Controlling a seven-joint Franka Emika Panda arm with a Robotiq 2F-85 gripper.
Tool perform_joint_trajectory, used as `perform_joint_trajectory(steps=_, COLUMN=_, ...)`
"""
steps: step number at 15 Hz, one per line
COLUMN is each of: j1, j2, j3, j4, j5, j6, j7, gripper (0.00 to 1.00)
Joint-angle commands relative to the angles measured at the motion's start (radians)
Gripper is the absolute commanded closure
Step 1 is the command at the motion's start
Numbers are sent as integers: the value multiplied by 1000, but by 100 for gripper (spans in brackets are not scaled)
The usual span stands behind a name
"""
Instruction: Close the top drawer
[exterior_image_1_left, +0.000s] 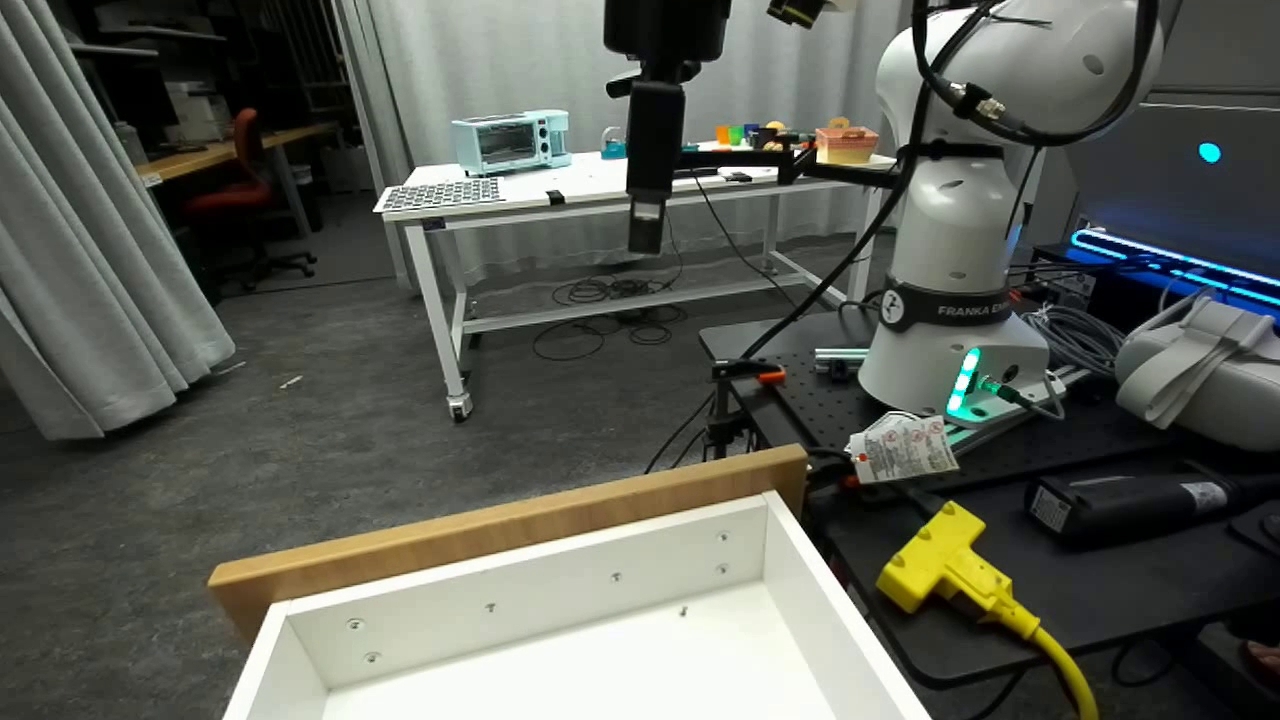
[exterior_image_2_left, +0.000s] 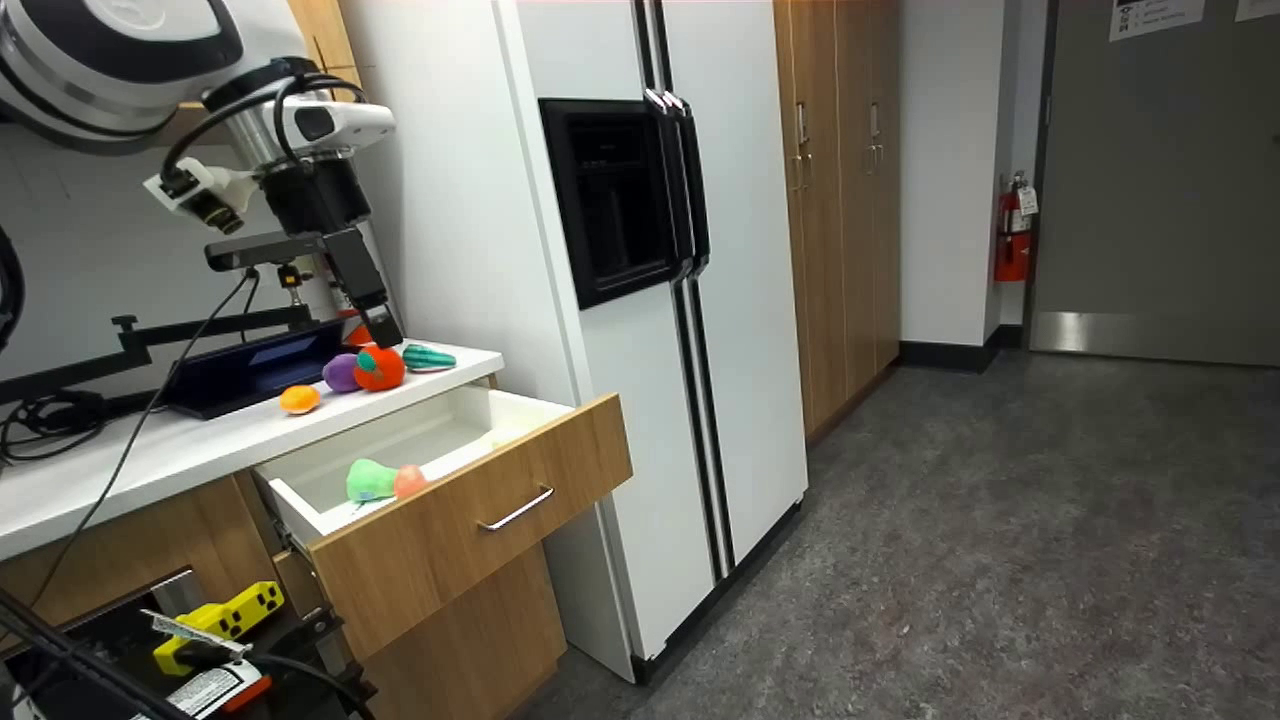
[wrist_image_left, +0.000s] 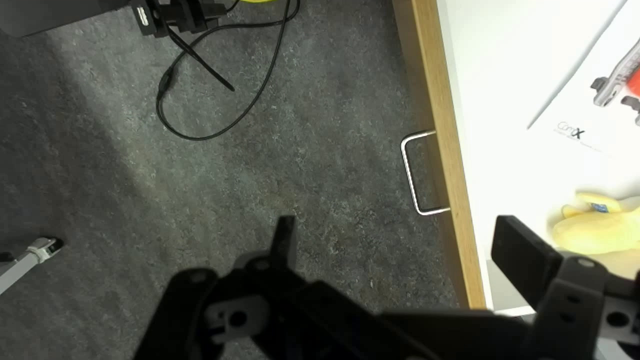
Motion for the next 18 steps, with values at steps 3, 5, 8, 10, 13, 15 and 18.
perform_joint_trajectory(steps=3, j1=-7, j2=179, j3=3, j4=-1, j5=-45, j6=141, j7=4, gripper=0)
perform_joint_trajectory(steps=5, j1=-10, j2=239, j3=4, j4=9, j5=-74, j6=178, j7=9, gripper=0)
perform_joint_trajectory(steps=8, j1=14, j2=236, j3=-17, j4=4, j5=-73, j6=155, j7=6, gripper=0)
perform_joint_trajectory(steps=10, j1=15, j2=267, j3=-19, j4=12, j5=-82, j6=156, j7=7, gripper=0)
perform_joint_trajectory(steps=13, j1=15, j2=274, j3=-19, j4=17, j5=-84, j6=156, j7=7, gripper=0)
perform_joint_trajectory(steps=15, j1=-5, j2=322, j3=-13, j4=23, j5=-109, j6=178, j7=24, gripper=0)
perform_joint_trajectory(steps=18, j1=-33, j2=405, j3=-2, j4=38, j5=-170, j6=244, j7=73, gripper=0)
